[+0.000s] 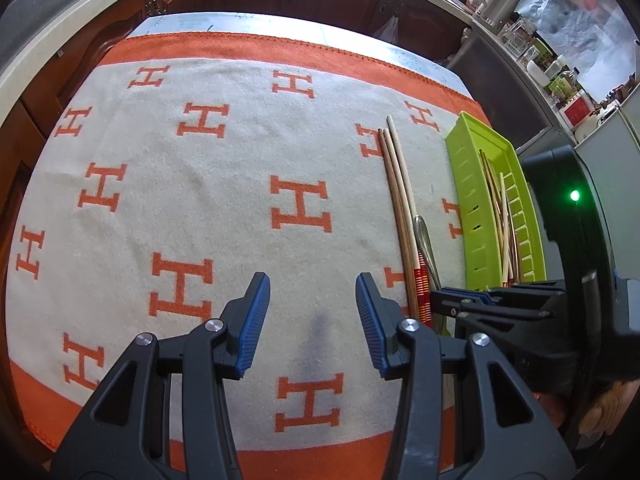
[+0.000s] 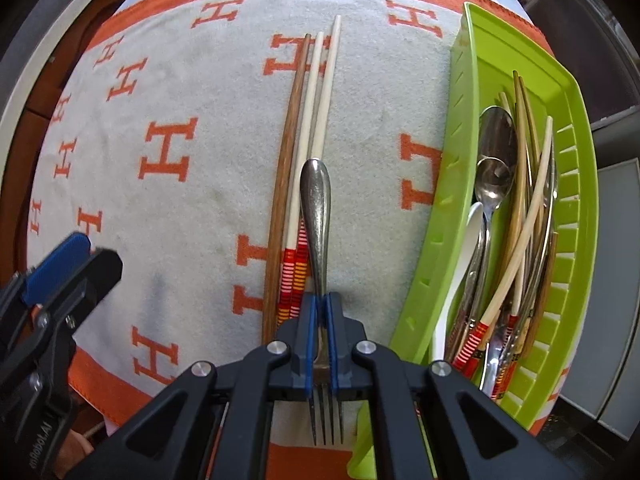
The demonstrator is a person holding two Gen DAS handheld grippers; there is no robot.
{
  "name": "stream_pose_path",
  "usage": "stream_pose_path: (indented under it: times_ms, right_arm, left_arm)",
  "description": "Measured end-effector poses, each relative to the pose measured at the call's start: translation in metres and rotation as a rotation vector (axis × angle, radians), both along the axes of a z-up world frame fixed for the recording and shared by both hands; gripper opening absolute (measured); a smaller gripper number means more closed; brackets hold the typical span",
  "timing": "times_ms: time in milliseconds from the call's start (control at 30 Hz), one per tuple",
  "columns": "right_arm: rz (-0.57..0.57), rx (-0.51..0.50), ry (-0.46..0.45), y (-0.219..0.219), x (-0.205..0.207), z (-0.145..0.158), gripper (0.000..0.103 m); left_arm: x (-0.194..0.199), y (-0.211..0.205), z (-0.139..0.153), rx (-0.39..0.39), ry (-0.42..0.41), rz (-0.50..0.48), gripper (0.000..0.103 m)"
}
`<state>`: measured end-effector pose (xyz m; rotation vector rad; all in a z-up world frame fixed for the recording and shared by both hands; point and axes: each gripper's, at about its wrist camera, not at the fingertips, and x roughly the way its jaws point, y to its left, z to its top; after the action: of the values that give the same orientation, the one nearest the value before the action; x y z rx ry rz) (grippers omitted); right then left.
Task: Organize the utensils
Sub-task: 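Close the right tool on the steel fork and carry it into the tray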
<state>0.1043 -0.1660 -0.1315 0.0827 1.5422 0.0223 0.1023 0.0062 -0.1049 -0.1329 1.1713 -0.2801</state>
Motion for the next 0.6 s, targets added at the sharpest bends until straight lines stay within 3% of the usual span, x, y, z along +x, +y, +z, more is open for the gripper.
stream_pose_path:
  times_ms: [167, 300, 600]
  right_arm:
    - [-0.049, 0.072, -0.072, -0.01, -0.006, 0.005, 0.004]
    - [-0.099, 0.184, -0.102, -0.022, -0.017, 0.009, 0.004]
    - [-0.219, 0.327, -0.231, -0.07, -0.05, 0.033, 0.004]
  left_arm:
    - [-0.003, 0.0, 0.0, 0.002, -0.002, -0.009, 0.041]
    - [0.0, -0.007, -0.004, -0.004, 0.013, -0.027, 0.041]
    - [0.026, -0.042, -0.026, -0.038, 0.063, -0.052, 0.041]
